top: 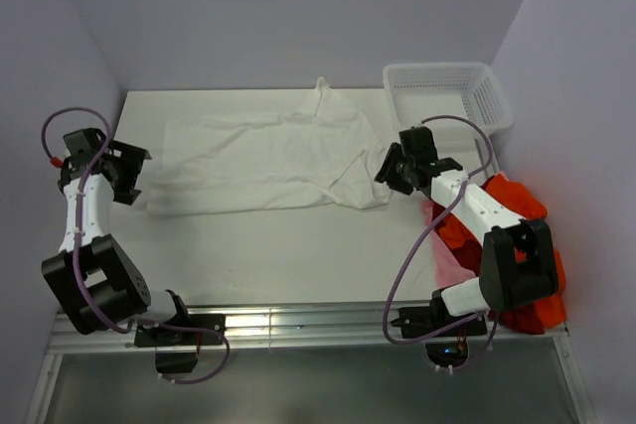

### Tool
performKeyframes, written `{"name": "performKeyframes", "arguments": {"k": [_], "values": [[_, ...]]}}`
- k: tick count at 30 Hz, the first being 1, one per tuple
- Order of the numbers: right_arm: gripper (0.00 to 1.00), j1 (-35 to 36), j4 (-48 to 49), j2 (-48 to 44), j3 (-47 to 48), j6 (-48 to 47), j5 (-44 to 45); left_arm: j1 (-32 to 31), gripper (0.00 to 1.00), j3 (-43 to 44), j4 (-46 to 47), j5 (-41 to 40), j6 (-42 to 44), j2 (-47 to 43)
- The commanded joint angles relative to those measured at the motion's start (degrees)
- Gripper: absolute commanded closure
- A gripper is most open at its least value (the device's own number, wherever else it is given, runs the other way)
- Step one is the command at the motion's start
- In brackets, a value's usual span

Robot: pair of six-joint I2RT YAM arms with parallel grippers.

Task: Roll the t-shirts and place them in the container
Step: Fold the tshirt

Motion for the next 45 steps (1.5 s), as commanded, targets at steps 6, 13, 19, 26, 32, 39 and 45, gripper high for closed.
{"name": "performKeyframes", "arguments": {"k": [6,13,19,26,32,39,45], "values": [[0.47,0.39,14.01,-2.37,-9.77,-6.65,-9.12,-0.93,0.08,-13.37,6.84,3.84,3.92,-3.63],[0.51,2.5,13.76,2.54,-7.07,-8.15,-6.4,-0.93,0.09,-15.93,9.92,4.72,3.93,-2.4],[0.78,3.73,11.56,5.01,-5.74,-8.15,-2.36,-1.46,0.11,-17.43,11.59,3.76,3.05,-2.14],[1.0,3.65,6.74,3.42,-4.0,-7.35,5.64,-2.95,0.12,-16.73,11.42,1.56,2.87,-0.38],[1.0,3.56,3.21,7.2,-0.91,-7.01,9.78,-4.62,0.13,-14.79,9.05,-1.61,3.66,0.15],[0.57,2.77,2.59,5.46,0.06,-5.51,11.1,-4.54,0.13,-14.71,8.7,-2.14,3.75,-0.55],[0.49,2.5,3.73,-1.65,-3.1,-4.89,8.56,-4.62,0.13,-14.88,8.34,-2.66,3.84,-1.61]]}}
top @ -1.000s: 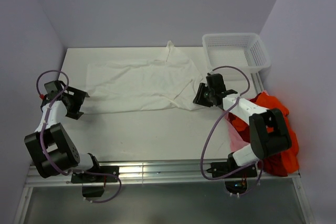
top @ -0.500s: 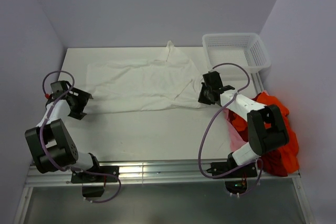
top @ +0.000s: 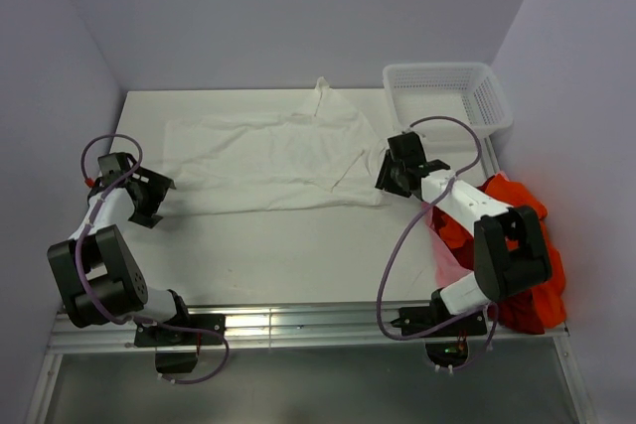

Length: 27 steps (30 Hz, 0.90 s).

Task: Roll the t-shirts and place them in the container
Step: Fold the tshirt

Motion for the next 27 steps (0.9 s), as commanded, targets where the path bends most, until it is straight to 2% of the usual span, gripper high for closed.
{"name": "performKeyframes", "arguments": {"k": [1,6,11,14,18,22,23,24,27], "values": [[0.49,-0.38,1.29,-6.93,-1.14,0.22,-1.11,-0.14,0.13,1.97,-0.25,-1.2,0.84,-2.07],[0.49,-0.38,3.22,-9.23,-6.32,-0.92,-2.96,-0.23,0.13,1.53,-0.07,-1.2,0.84,-1.89],[0.51,-0.29,4.8,-6.07,-6.51,-1.02,-2.87,-0.5,0.13,0.92,0.28,-1.02,0.58,-1.71],[0.54,-0.21,5.51,-2.83,-5.54,-0.23,-1.91,-0.67,0.13,1.09,0.02,-1.29,0.58,-2.07],[0.64,-0.29,5.6,1.39,-3.87,0.92,0.02,-0.67,0.13,1.53,-0.51,-1.81,0.75,-2.33],[0.68,-0.29,5.68,3.69,-3.08,1.62,0.81,-0.76,0.13,1.53,-0.6,-1.99,0.84,-2.33],[0.71,-0.29,5.68,3.78,-3.08,1.71,1.08,-0.76,0.13,1.53,-0.6,-2.08,0.84,-2.16],[0.83,-0.38,5.77,3.69,-3.08,1.71,1.95,-0.76,0.13,1.53,-0.6,-2.08,0.93,-1.98],[1.0,-0.47,3.93,3.95,-2.2,2.15,5.1,-0.76,0.13,1.44,-0.42,-2.17,0.76,-1.63]]}}
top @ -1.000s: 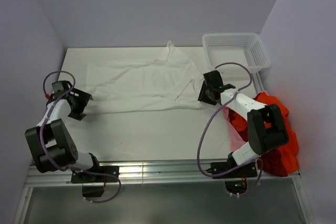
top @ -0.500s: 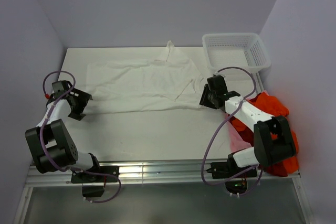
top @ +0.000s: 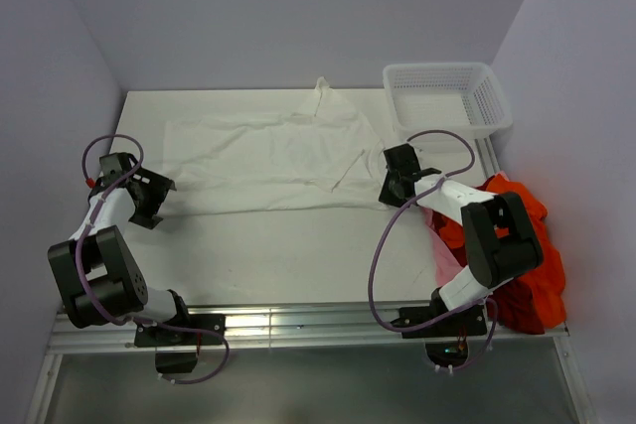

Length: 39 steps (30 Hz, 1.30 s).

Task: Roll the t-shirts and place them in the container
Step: Fold the tshirt

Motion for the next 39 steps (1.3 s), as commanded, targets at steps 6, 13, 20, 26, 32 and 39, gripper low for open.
{"name": "performKeyframes", "arguments": {"k": [6,13,20,26,32,39], "values": [[0.92,-0.71,-2.23,0.4,4.79,1.63,8.29,-0.34,0.13,2.94,-0.29,-1.03,0.71,-0.27],[0.52,-0.8,-1.71,-3.63,2.51,3.03,7.24,-0.34,0.12,2.5,-1.17,-2.08,0.63,-1.58],[0.47,-0.89,2.07,-12.78,-5.05,10.24,-1.02,-0.26,0.12,2.15,-0.73,-1.03,0.1,-2.55],[0.44,-0.8,9.1,-11.3,-9.63,16.74,-5.33,-0.26,0.12,2.58,-1.61,-0.76,0.01,-4.04],[0.44,-0.89,13.06,-3.31,-8.49,21.05,-5.51,-0.26,0.12,2.5,-1.97,0.02,0.18,-5.45],[0.47,-0.89,10.6,-0.22,-6.29,24.65,-0.33,-0.34,0.12,2.15,-2.84,0.2,0.54,-4.58]]}}
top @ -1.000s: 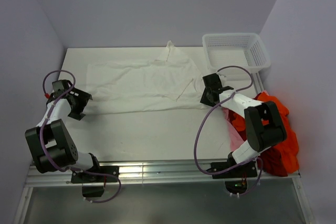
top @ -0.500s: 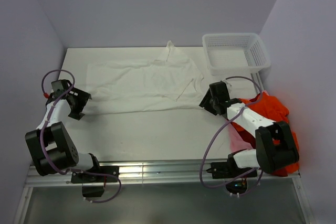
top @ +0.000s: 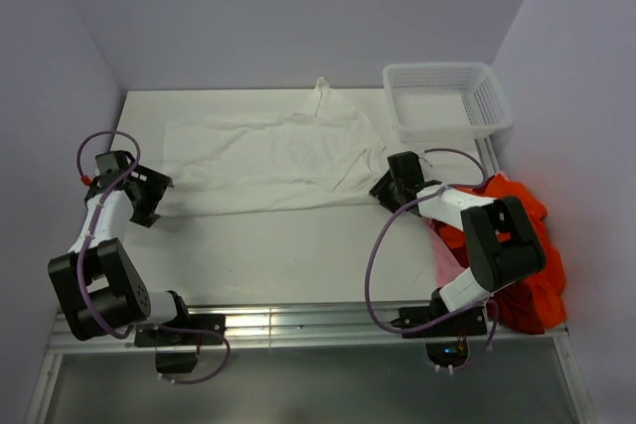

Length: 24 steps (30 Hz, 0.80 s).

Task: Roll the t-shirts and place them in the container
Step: Fold the tshirt

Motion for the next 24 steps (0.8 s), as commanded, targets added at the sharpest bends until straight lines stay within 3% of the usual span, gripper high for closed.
{"name": "performKeyframes", "arguments": {"k": [1,4,6,8,10,11,24], "values": [[0.49,-0.39,-1.85,1.16,0.44,3.0,3.87,-0.3,0.12,1.01,-0.35,0.68,0.45,-0.38],[0.6,-0.3,-2.38,0.02,0.09,4.75,5.89,-0.3,0.13,0.05,0.61,2.0,-0.08,0.41],[0.8,-0.3,-3.17,-0.6,0.44,5.81,7.99,-0.3,0.13,-0.57,1.32,2.79,-0.6,0.5],[0.91,-0.3,-5.54,-1.21,1.14,6.43,9.76,-0.3,0.13,-1.36,1.93,3.14,-1.13,0.68],[0.93,-0.3,-7.29,-1.04,2.46,6.25,11.07,-0.21,0.14,-1.89,2.02,2.8,-1.31,1.03],[1.0,-0.3,-8.35,-0.78,3.07,6.43,11.43,-0.21,0.14,-2.07,1.94,2.45,-1.48,1.21],[1.0,-0.3,-8.18,-0.51,3.16,6.08,13.28,-0.13,0.22,-7.07,1.85,-2.11,-5.88,-1.07]]}}
